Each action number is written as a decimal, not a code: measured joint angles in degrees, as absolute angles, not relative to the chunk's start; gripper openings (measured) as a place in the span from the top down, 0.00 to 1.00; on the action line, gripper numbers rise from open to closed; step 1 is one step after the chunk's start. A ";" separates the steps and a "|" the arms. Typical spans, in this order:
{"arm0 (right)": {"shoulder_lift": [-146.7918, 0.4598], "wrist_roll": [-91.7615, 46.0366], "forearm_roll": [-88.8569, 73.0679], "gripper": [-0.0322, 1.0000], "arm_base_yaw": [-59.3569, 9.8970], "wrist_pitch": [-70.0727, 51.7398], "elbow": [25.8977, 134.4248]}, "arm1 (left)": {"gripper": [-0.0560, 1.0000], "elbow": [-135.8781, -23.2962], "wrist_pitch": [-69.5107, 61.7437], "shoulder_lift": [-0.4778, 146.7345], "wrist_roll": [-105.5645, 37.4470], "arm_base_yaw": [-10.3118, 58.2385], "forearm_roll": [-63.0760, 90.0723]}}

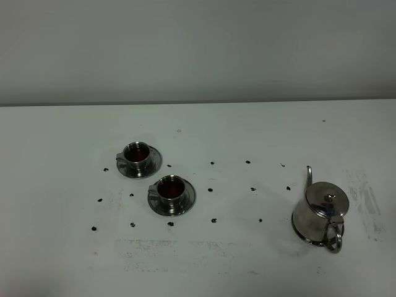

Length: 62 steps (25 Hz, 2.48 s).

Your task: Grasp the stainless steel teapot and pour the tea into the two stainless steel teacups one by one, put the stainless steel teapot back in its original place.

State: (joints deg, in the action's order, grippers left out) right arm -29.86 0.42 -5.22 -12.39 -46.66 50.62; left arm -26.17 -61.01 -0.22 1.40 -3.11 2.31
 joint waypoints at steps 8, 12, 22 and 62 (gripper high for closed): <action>-14.32 -0.66 -7.44 0.56 -3.16 -60.14 39.00 | 0.47 -26.17 -61.01 -0.22 1.40 -3.11 2.31; -9.89 -3.45 -7.43 0.56 -2.15 -62.92 34.74 | 0.47 -26.17 -61.01 -0.22 1.40 -3.11 2.31; -7.97 -4.07 -7.43 0.56 -2.05 -63.23 31.50 | 0.47 -26.17 -61.01 -0.22 1.40 -3.11 2.31; -2.50 -4.10 -10.85 0.57 -2.05 -63.30 31.44 | 0.47 -26.17 -61.01 -0.22 1.40 -0.28 2.31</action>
